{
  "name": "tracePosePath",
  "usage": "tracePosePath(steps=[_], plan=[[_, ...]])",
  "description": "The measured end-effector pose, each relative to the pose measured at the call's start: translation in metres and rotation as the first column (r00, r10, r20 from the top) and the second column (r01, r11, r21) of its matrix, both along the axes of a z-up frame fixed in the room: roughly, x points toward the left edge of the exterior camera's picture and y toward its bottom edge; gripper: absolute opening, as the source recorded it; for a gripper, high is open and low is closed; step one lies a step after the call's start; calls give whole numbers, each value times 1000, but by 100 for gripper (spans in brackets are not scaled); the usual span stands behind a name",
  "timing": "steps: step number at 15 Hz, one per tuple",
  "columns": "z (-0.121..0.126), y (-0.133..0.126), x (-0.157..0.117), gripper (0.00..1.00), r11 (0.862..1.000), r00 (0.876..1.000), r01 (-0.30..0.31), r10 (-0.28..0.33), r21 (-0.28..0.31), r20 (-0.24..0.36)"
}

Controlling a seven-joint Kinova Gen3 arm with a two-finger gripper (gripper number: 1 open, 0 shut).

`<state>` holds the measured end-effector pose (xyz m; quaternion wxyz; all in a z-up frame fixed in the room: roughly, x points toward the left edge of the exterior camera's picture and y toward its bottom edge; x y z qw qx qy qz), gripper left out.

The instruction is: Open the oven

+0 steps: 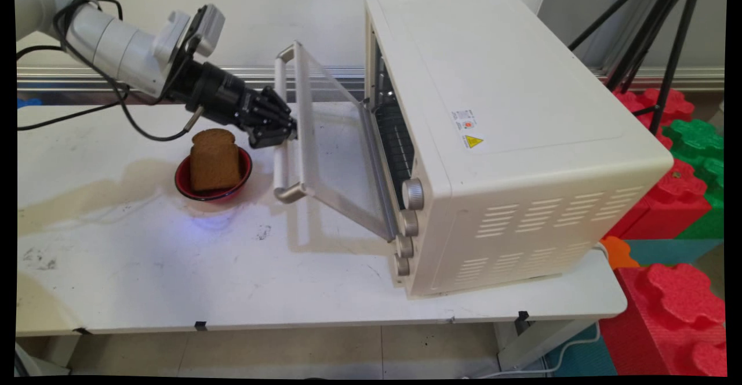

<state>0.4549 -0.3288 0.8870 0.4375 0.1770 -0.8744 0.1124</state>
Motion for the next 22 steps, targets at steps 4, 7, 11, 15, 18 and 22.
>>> tracePosePath(steps=[4,7,11,15,18,22], plan=[[-15,27,19,0,1000,1000,-4,3,23,31],[-28,33,28,0,999,999,-3,1,43,50],[-44,38,36,0,998,998,-1,-4,64,70],[-59,45,44,0,997,996,0,-7,81,87],[-70,51,50,0,996,995,2,-11,94,100],[-78,56,57,0,994,993,4,-16,106,113]])
